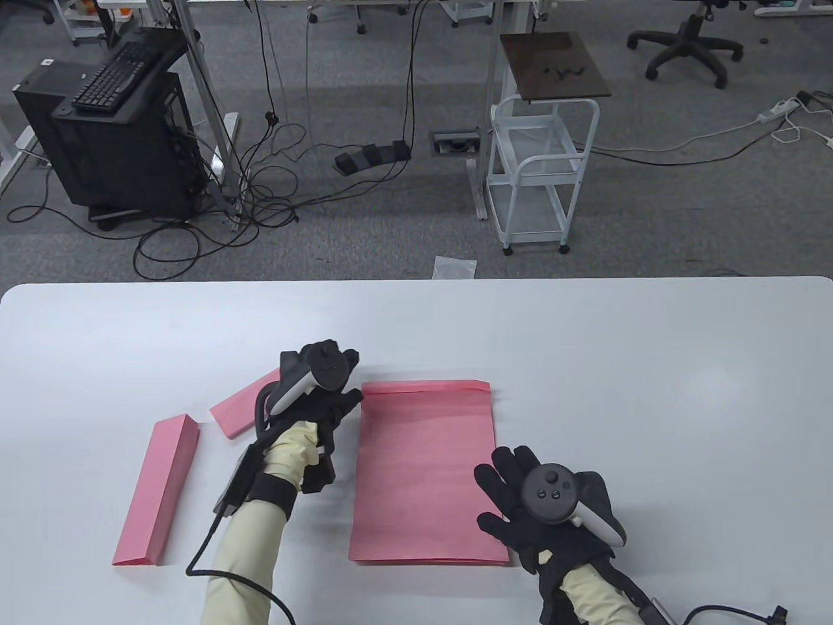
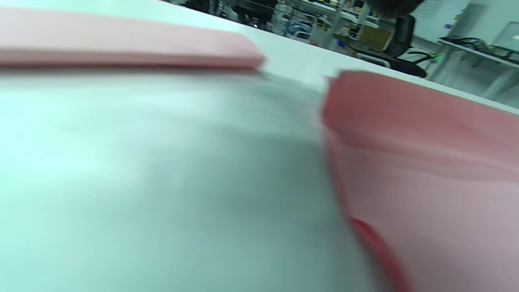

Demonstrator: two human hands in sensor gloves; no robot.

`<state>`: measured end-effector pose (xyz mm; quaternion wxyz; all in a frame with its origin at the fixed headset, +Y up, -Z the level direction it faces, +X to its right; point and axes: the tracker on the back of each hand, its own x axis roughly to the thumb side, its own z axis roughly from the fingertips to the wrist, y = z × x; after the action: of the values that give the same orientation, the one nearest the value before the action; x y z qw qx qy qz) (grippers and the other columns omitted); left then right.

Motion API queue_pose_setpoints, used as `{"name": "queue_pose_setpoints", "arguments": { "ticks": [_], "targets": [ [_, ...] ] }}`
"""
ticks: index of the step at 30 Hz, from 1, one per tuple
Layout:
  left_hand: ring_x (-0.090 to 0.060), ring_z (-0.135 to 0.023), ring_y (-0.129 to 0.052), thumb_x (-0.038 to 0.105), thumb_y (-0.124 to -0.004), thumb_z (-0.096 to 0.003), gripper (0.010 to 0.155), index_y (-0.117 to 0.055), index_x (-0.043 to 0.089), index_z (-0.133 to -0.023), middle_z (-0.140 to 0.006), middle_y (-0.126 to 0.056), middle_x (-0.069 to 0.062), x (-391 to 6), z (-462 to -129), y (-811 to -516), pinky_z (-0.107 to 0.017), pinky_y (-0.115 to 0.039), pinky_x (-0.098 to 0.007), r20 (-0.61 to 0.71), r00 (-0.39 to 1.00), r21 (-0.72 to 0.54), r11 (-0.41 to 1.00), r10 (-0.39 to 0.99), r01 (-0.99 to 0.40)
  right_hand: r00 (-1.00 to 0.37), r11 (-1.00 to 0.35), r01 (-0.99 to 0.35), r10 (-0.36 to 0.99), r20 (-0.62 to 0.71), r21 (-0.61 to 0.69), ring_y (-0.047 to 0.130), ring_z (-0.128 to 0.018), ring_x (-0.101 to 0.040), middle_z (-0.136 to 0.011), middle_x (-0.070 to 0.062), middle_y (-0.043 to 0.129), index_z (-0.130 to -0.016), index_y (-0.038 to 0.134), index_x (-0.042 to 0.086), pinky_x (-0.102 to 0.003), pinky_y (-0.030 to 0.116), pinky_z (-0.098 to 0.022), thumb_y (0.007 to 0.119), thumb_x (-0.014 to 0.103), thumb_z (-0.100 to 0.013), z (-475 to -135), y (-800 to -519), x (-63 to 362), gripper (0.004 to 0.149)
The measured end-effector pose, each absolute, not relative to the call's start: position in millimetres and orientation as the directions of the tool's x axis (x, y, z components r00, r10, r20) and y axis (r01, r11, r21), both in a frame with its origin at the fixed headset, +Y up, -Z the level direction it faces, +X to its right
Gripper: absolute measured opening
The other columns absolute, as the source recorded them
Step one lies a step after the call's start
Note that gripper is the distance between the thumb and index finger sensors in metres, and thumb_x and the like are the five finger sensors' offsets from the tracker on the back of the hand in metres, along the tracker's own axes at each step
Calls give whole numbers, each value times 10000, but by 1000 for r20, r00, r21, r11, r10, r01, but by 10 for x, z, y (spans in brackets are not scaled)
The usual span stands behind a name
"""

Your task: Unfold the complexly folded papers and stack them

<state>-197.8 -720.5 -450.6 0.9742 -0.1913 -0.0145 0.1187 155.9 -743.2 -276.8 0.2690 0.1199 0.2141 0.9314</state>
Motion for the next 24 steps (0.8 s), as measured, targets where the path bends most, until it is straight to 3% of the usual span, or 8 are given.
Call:
{"name": "queue_pose_setpoints", "arguments": {
  "ticks": [5, 10, 17, 24],
  "targets": [
    [-288, -1103, 5, 471, -681, -552, 754, -162, 379, -1091, -1167, 10, 66, -2422, -4463, -7226, -737, -22, -583, -116, 981, -376, 907, 155, -187, -822, -765, -461, 559, 108, 450, -140, -1003, -74, -1147, 176, 32, -1084, 282, 411, -479, -131, -666, 600, 501, -530, -2663, -7419, 1564, 645],
    [-320, -1119, -76, 452, -721, -538, 789, -172, 342, -1094, -1186, -63, 27, -2729, -4447, -7454, -745, -61, -592, -234, 971, -429, 890, 54, -153, -838, -778, -443, 536, 102, 445, -141, -1002, -69, -1141, 185, 27, -1080, 276, 417, -477, -133, -666, 602, 497, -529, -2666, -7498, 1556, 644],
    [-320, -1120, -120, 442, -718, -540, 794, -152, 339, -1086, -1181, -63, 21, -2832, -4521, -7612, -779, -131, -578, -270, 962, -490, 856, 30, -165, -820, -762, -489, 568, 75, 425, -144, -1003, -69, -1139, 188, 27, -1079, 269, 421, -476, -137, -665, 601, 496, -531, -2698, -7476, 1623, 645],
    [-309, -1130, -261, 428, -652, -556, 686, -227, 353, -1089, -1193, -208, 19, -2839, -4577, -7700, -790, -166, -563, -298, 954, -469, 868, 19, -164, -817, -751, -494, 574, 63, 438, -143, -1003, -71, -1140, 186, 28, -1078, 270, 421, -477, -136, -665, 601, 495, -531, -2702, -7500, 1633, 644]
  ]
}}
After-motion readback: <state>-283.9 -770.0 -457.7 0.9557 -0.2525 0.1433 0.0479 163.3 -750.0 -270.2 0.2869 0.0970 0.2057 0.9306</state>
